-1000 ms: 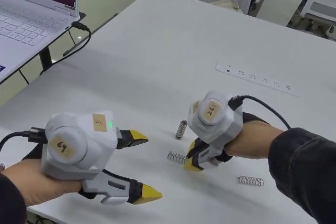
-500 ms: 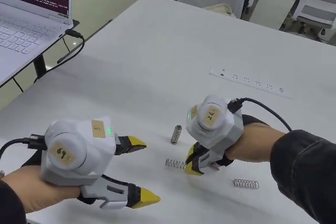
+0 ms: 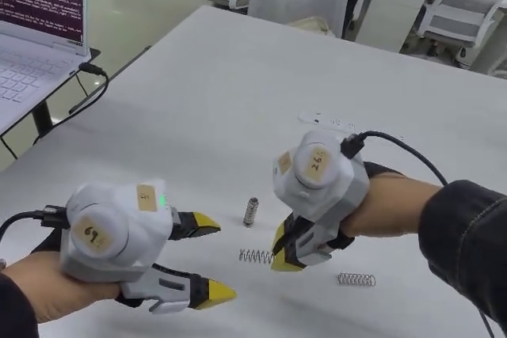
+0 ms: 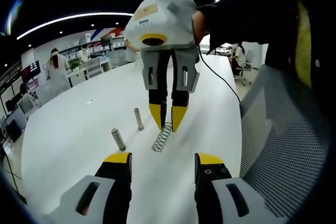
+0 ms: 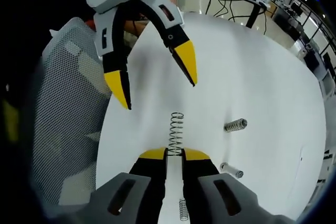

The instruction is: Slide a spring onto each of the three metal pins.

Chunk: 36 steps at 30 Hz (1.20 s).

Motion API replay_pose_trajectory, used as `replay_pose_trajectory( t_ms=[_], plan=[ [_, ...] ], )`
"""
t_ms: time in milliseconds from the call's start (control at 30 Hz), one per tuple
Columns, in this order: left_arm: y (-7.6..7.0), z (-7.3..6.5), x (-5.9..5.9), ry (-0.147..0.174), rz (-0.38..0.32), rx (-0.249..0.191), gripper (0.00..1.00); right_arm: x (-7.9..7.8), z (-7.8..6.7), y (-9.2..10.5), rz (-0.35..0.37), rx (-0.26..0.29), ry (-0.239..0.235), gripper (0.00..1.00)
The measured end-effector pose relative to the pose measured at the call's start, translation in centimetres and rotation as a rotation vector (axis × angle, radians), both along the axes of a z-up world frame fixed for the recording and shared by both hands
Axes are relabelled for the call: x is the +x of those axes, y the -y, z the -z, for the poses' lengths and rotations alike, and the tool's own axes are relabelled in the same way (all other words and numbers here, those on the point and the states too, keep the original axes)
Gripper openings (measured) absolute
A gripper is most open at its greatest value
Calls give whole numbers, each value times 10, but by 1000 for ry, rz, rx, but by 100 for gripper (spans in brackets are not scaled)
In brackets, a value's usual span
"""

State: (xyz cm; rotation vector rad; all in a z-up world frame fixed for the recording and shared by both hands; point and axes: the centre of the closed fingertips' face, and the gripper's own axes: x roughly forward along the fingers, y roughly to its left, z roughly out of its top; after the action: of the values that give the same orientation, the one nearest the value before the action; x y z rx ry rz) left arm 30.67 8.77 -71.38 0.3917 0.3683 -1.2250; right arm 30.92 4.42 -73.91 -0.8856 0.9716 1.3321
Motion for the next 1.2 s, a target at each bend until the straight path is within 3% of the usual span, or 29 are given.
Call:
replay_pose_trajectory(
  t_ms=[333,667,800,1200],
  plan=[
    [17,-5,-11,37,76,16,25,-17,-19,-1,-28,-3,2,8],
    [24,-7,-19,70,112,24,12,-25,-25,-4,-40,-12,-6,8],
    [24,-5,-21,61,112,29,9,-30,-24,-4,-49,-23,-13,8],
    [24,-2,-20,72,112,47,3,-32,-30,-6,-50,-25,-14,8]
  ],
)
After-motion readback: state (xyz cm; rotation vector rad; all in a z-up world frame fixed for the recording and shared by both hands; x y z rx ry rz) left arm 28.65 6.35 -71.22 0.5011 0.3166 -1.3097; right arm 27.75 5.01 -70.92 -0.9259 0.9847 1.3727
